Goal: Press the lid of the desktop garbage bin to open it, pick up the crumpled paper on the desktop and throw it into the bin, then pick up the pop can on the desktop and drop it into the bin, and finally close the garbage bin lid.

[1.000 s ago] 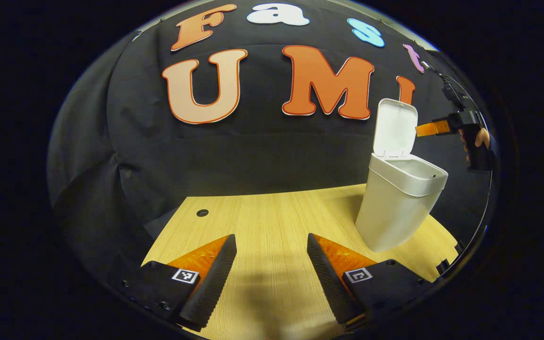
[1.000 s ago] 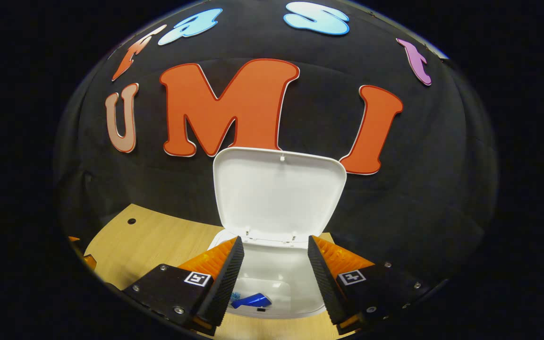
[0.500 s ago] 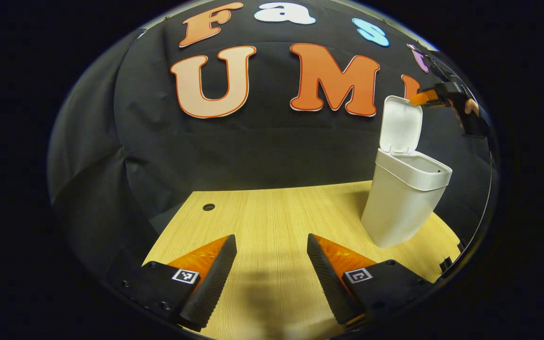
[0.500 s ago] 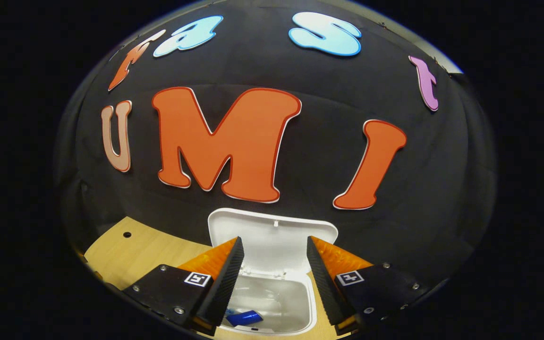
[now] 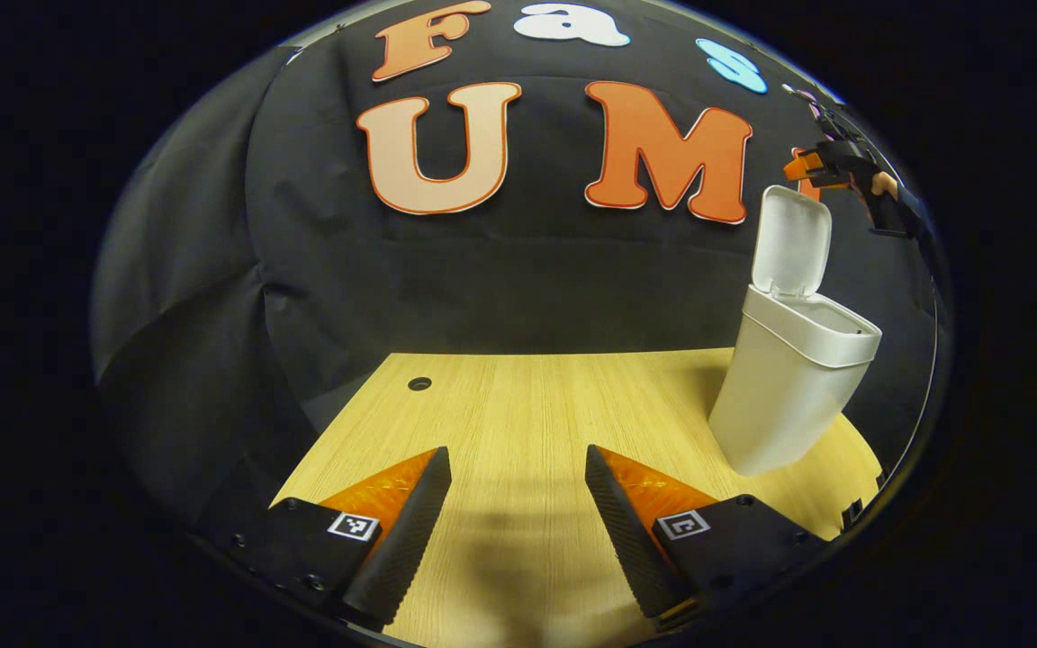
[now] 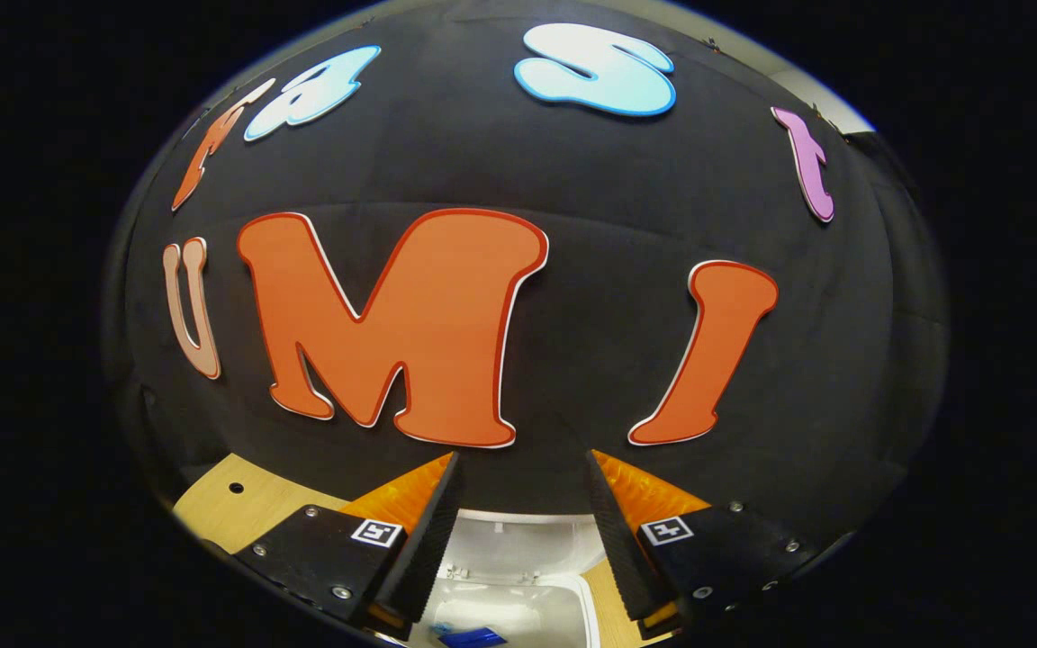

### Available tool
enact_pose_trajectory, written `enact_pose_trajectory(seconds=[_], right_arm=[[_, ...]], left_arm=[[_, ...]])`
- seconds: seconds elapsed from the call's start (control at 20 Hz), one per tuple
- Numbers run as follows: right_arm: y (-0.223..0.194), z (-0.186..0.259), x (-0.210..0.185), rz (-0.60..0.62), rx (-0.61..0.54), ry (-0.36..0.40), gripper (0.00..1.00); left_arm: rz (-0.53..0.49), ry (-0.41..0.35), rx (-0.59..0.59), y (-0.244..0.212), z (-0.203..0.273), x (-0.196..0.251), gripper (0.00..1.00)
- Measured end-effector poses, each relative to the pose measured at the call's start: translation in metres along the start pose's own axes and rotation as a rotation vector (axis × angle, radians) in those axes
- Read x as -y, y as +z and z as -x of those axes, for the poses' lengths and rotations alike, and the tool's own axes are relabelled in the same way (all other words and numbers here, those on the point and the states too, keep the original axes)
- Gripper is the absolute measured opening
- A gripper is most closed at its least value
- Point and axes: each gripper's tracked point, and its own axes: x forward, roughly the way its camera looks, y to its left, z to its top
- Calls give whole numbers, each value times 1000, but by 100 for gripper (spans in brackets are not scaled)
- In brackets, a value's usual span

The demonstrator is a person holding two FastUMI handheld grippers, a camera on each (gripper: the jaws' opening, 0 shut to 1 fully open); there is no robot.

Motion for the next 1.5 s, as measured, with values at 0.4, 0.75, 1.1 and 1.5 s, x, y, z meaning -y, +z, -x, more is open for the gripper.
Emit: enact_pose_trajectory(seconds=[0.4, 0.75, 1.1, 1.5], right_arm=[[-26, 18, -1, -38, -37, 20, 78], [-61, 56, -1, -74, -82, 17, 78], [-101, 76, -6, -97, -118, 16, 78], [-158, 91, -15, -96, -208, 8, 78]], left_arm=[[-9, -3, -9, 1, -2, 1, 96], [-34, -51, -15, -1, -5, 19, 96], [-49, -78, -44, -7, -9, 27, 96], [-78, -122, -71, -17, -13, 41, 96]])
